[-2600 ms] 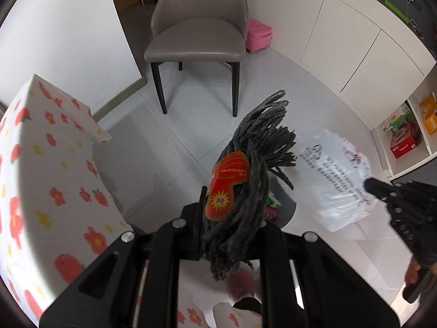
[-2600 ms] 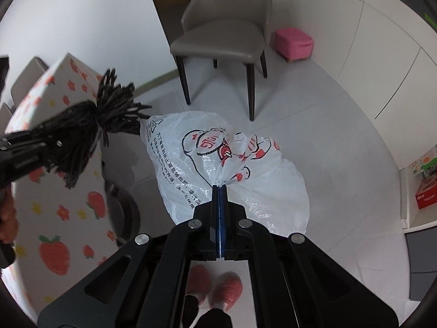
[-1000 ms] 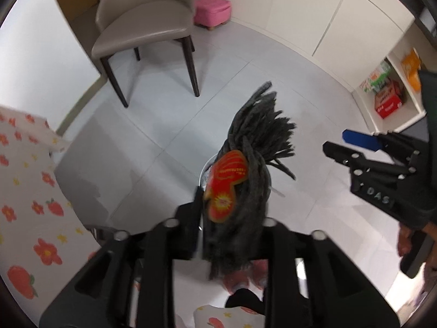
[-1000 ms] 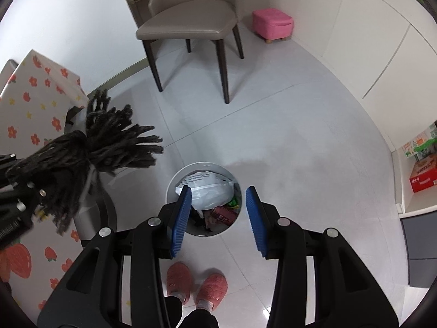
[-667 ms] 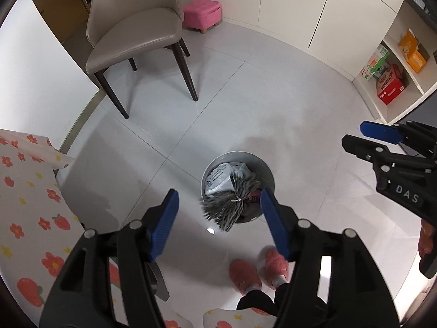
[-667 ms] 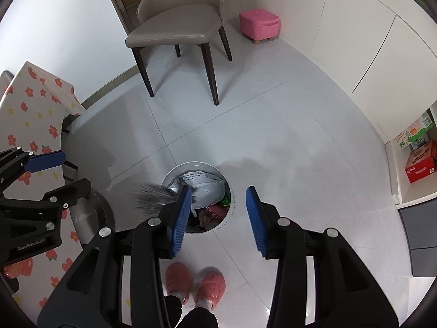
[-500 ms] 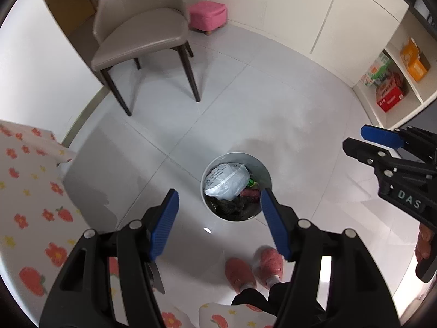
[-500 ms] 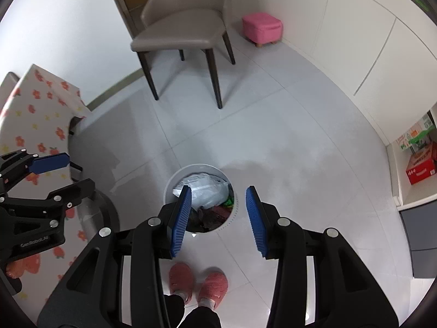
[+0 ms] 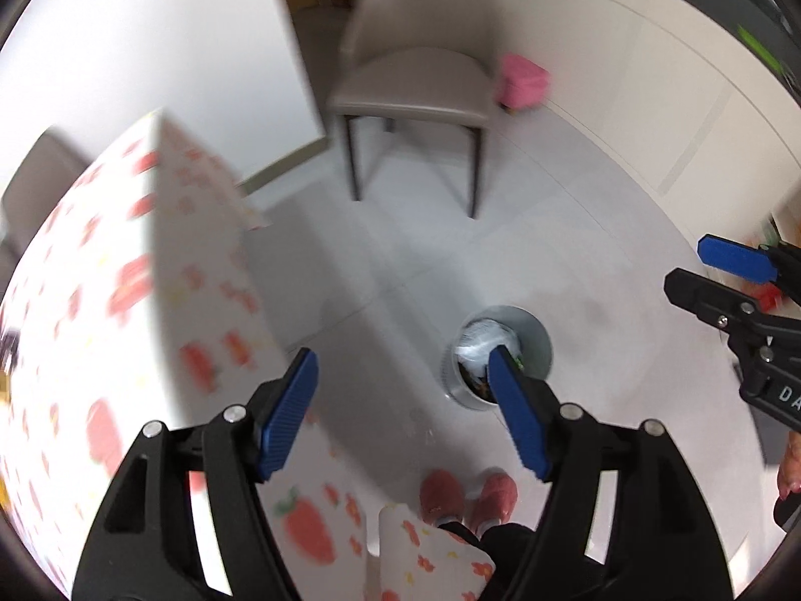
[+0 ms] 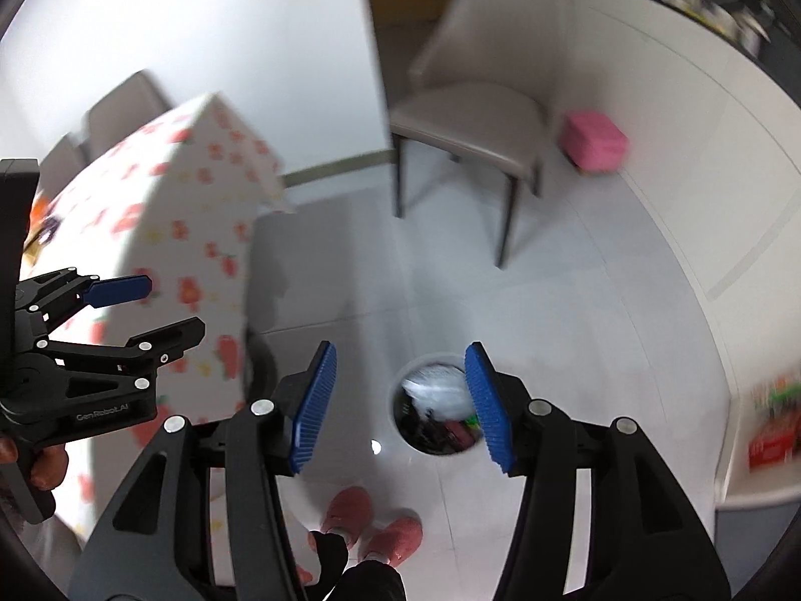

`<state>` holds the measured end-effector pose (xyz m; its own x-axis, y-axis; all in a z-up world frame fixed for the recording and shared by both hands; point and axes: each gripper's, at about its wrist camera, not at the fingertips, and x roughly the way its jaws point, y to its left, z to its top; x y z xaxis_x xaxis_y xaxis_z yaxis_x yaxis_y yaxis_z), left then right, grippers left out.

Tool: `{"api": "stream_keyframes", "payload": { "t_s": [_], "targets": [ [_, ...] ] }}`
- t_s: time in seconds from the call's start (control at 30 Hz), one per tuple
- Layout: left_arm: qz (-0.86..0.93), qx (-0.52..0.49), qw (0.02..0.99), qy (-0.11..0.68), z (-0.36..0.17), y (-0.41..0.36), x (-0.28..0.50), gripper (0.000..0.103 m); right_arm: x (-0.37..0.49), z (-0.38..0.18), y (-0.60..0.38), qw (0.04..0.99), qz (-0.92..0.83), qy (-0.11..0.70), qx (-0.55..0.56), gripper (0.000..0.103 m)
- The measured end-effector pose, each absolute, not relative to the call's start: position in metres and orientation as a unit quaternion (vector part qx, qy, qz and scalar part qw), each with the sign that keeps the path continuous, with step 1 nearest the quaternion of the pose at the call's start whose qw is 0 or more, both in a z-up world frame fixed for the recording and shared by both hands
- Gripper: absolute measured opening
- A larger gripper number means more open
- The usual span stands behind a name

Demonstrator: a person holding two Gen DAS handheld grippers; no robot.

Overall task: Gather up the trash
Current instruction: 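Move both open tools back over the table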

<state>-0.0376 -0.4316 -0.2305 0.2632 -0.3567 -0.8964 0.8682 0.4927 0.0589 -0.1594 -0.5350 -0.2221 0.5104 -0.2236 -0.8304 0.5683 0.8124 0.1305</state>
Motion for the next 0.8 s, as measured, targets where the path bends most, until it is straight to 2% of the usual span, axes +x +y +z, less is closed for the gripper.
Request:
{"api": "stream_keyframes", "payload": {
  "t_s": [0.43, 0.8],
  "targets": [
    [-0.209, 0.178, 0.841, 0.466, -0.183, -0.232, 0.038, 0.071, -0.003, -0.158, -0.394, 0.906, -0.009, 0.417, 0.075, 0.052],
    [-0.135, 0.114, 0.869, 0.462, -0.166, -0.067, 0.176, 0.071, 0.128, -0.129, -0.252, 0.913, 0.051, 0.404, 0.033, 0.053]
  ]
}}
